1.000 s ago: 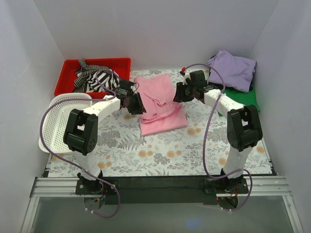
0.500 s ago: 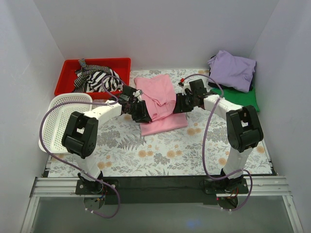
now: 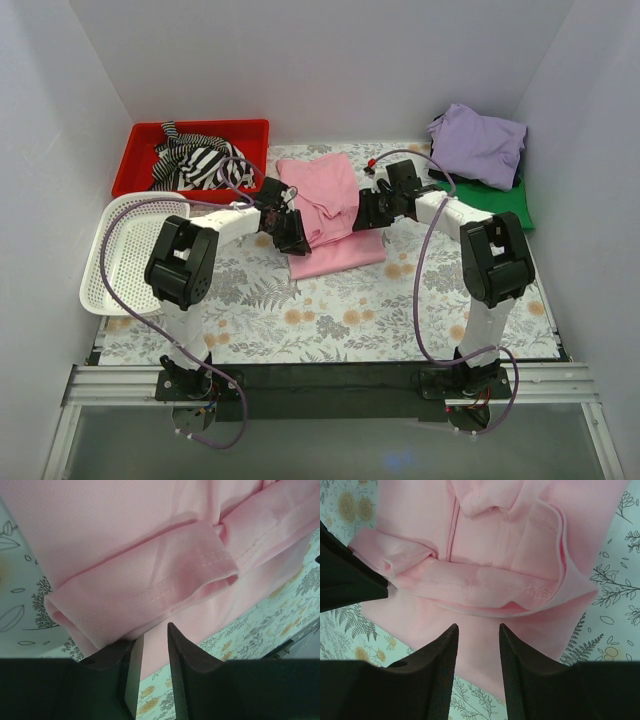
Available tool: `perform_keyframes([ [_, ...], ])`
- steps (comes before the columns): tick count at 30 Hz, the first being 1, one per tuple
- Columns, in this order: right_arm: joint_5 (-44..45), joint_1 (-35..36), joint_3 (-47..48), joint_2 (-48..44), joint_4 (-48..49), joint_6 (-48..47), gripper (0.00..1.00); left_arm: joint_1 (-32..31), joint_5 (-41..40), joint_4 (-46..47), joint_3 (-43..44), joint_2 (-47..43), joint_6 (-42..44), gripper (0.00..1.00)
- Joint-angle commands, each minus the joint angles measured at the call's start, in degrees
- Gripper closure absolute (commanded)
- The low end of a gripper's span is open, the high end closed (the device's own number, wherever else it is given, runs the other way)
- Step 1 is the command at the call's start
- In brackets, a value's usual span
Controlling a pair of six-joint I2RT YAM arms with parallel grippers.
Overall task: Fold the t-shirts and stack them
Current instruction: Fold the tshirt
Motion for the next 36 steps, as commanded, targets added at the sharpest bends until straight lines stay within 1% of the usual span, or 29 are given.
perform_keyframes([
  [1, -1.06, 0.15, 3.47, 2.15, 0.42, -0.9, 0.56, -0.27, -3.62, -0.76, 3.83, 0.54, 1.26, 0.76],
  [7, -1.32, 0.23, 6.19, 5.49, 0.51, -1.43, 0.56, -0.18, -10.12, -1.38, 6.91, 1.77, 2.14, 0.77],
  [16, -1.59, 0.23, 12.08, 8.57, 0.42, -2.04, 0.56, -0.18, -15.31, -0.68, 11.39, 2.74, 3.64, 0.79],
  [18, -1.41, 0.23, 13.14, 9.37, 0.25, -2.05, 0.56, -0.27, -16.46, -0.76, 12.97, 4.06, 4.34, 0.79],
  [20, -1.32, 0.23, 14.98, 10.59, 0.24, -2.13, 0.56, -0.19, -17.07, -1.11, 15.24, 5.29, 4.87, 0.79],
  [24, -0.89, 0.23, 19.11, 13.32, -0.72, -2.48, 0.56, -0.27, -21.54, -1.82, 17.89, 7.49, 5.75, 0.8],
  [26, -0.1, 0.15, 22.18, 14.64, -2.47, -3.1, 0.56, -0.1, -21.99, -1.73, 18.77, 7.84, 6.1, 0.8],
  [27, 0.43, 0.15, 22.89, 14.82, -2.83, -3.27, 0.56, -0.1, -24.08, -1.73, 18.86, 7.67, 6.01, 0.8],
  [30, 1.22, 0.15, 23.87, 13.77, -3.45, -4.15, 0.55, -0.01, -25.33, -0.33, 17.2, 5.91, 5.66, 0.8],
  [34, 2.02, 0.15, 21.76, 9.3, -3.18, -5.03, 0.54, -0.1, -27.79, 3.27, 12.64, -1.54, 4.61, 0.8],
  [36, 2.28, 0.15, 19.4, 7.1, -3.18, -5.38, 0.54, -0.01, -27.27, 4.77, 10.61, -3.84, 4.96, 0.8],
])
